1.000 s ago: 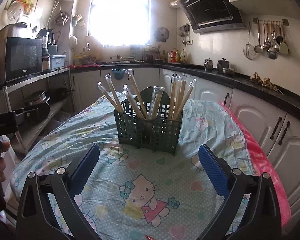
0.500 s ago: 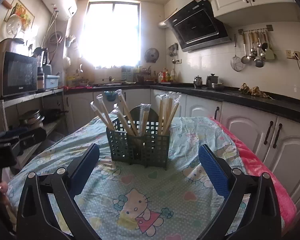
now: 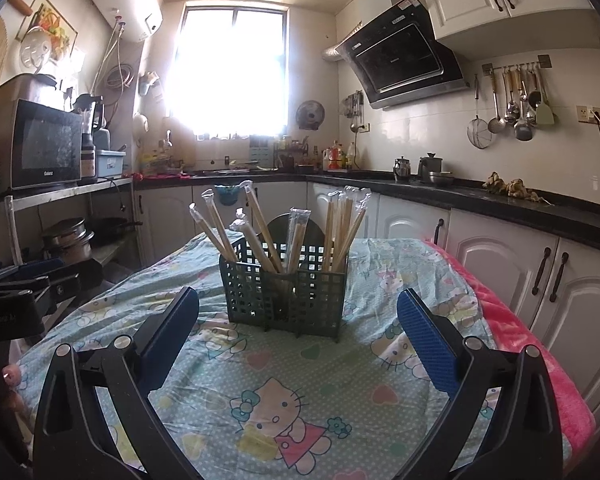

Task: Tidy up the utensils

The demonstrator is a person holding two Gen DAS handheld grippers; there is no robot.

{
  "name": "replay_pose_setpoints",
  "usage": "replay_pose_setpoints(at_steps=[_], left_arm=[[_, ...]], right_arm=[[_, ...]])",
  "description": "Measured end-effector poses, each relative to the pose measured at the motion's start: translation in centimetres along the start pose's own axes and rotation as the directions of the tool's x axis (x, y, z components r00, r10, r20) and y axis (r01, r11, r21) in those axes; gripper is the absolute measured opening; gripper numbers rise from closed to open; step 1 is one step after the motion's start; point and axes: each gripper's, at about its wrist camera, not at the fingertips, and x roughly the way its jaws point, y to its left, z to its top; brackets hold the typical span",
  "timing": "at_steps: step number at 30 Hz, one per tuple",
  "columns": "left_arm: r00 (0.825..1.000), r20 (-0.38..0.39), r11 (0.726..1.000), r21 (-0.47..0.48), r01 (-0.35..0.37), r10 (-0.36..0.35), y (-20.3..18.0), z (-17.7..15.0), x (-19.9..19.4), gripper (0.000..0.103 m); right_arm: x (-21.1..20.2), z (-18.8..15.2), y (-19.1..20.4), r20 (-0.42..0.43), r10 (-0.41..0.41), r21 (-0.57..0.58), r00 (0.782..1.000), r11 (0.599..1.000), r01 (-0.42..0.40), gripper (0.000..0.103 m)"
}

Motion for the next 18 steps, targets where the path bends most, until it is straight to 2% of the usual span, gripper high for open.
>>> replay_pose_setpoints(at_steps=[18], left_arm=[[1.000,0.001,1.000,0.000,-0.003,0.003,-0.01,0.14,-0.02,0.092]], right_arm=[[-0.28,0.06,0.15,0.006,-0.008,0.008,1.000,1.000,0.008,0.097]])
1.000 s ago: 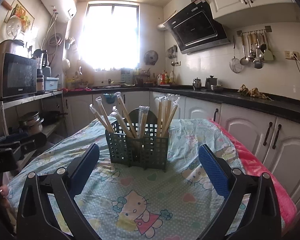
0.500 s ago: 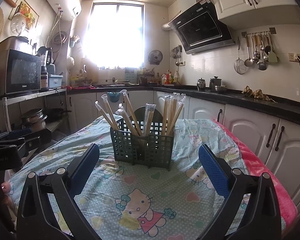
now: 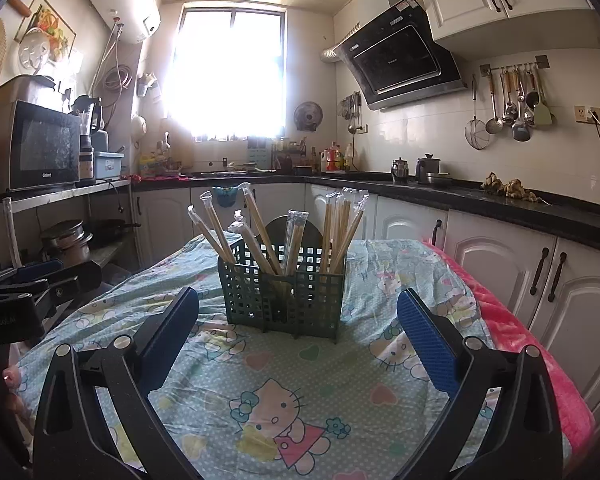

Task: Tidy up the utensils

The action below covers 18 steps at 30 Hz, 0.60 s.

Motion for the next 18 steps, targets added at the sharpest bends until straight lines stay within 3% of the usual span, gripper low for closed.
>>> replay_pose_setpoints(at_steps=[18], left_arm=[[1.000,0.003,1.000,-0.001,0.003,-0.003,0.05,0.03,-0.05,0.092]], right_arm=[[-0.17,0.13,0.02,0.010,0.003,-0.002,1.000,1.000,-0.003,0.097]])
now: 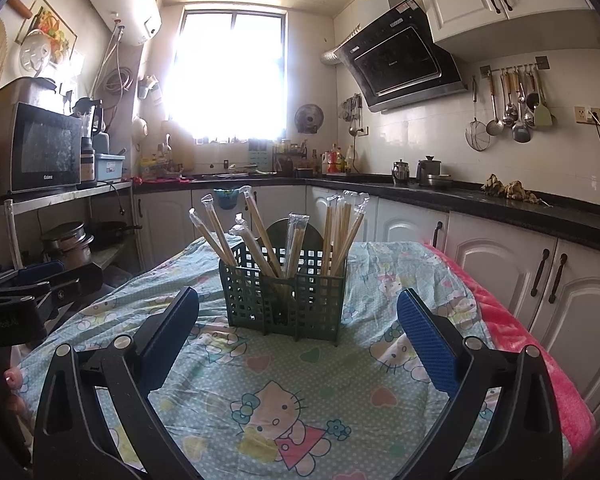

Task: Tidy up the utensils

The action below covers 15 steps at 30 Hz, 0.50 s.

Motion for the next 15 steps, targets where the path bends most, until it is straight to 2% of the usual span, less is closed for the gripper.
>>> replay_pose_setpoints(at_steps=[15], left_arm=[[1.000,0.006,1.000,-0.001,-0.007,0.007,0.07,0.12,-0.21,0.092]], right_arm=[[-0.03,0.09,0.08,0.001,0.002,-0.002,1.000,1.000,-0.002,0.097]])
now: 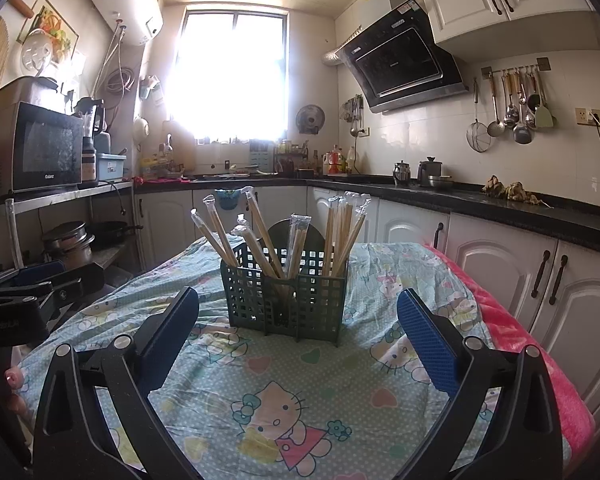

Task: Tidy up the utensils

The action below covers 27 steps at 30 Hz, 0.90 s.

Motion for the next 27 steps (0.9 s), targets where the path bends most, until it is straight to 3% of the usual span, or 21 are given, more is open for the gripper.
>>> replay_pose_setpoints(at_steps=[13,21,25,27], left_arm=[[1.000,-0.030,1.000,-0.018,0.006,-0.007,0.2,-0.4,0.8,0.092],[0.988,-0.119,0.995,-0.011,-0.100,0.098,1.2,-0.6,3.0,0.092],[0.973,-0.187,0.988,-0.051,-0.146,0.135,4.0,-0.4,5.0,0.092],[0.950,-0.245,0.978,-0.033,-0.206,0.192,5.9,0.2,7.4,0.092]], right_arm=[[0.2,-0.1,-0.1,-0.008,-0.005,0.001,1.000,1.000,0.005,0.097],[1.2,-0.1,-2.1,-0.037,-0.055,0.033,0.998,0.998,0.056,0.097],[3.7,-0.2,-6.1,-0.133,-0.126,0.125,0.983,0.982,0.143,0.097],[6.5,-0.6,-8.9,-0.235,-0.191,0.132,0.953,0.965,0.226,0.097]])
